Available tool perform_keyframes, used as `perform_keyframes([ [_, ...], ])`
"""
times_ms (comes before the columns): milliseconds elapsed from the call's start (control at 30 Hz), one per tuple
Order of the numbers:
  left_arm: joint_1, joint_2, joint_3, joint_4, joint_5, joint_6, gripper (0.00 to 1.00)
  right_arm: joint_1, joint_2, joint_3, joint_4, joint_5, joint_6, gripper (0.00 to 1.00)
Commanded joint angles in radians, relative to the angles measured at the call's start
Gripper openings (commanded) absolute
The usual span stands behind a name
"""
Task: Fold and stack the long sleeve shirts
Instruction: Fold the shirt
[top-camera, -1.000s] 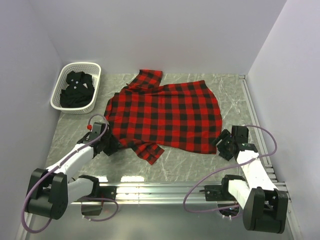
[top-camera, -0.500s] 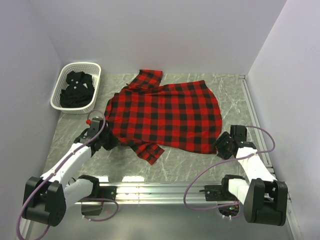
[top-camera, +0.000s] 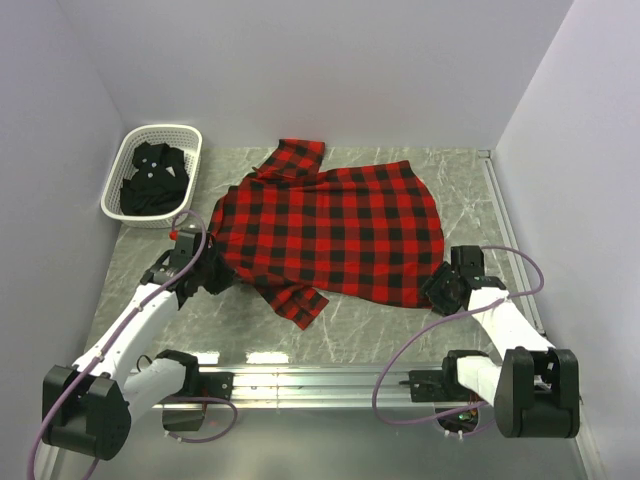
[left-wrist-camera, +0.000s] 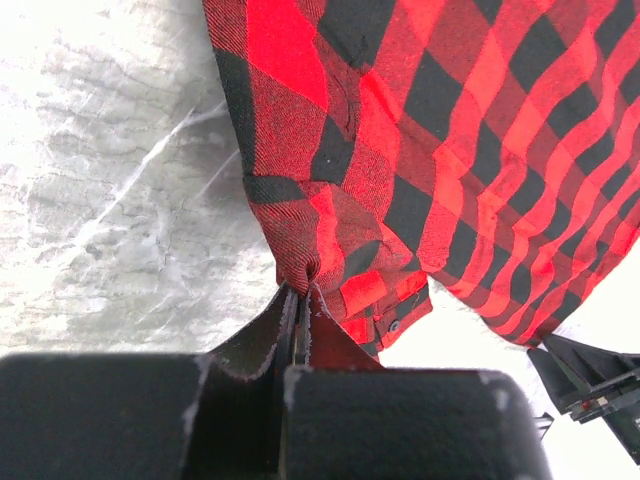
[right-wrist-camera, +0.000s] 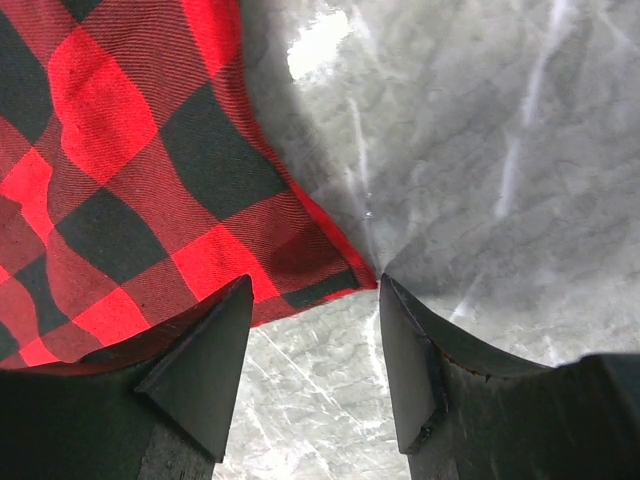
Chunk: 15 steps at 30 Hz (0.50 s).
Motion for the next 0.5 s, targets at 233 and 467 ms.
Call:
perform_keyframes([
  [233,-0.004,-0.04,0.048,-0.042,0.008,0.033,0.01,0.057,0.056,0.026,-0.024,0.085,0.021,0.45],
  [467,-0.004,-0.05,0.063,-0.06,-0.008,0.044,0.0,0.06,0.058,0.036,-0.033,0.094,0.013,0.18],
])
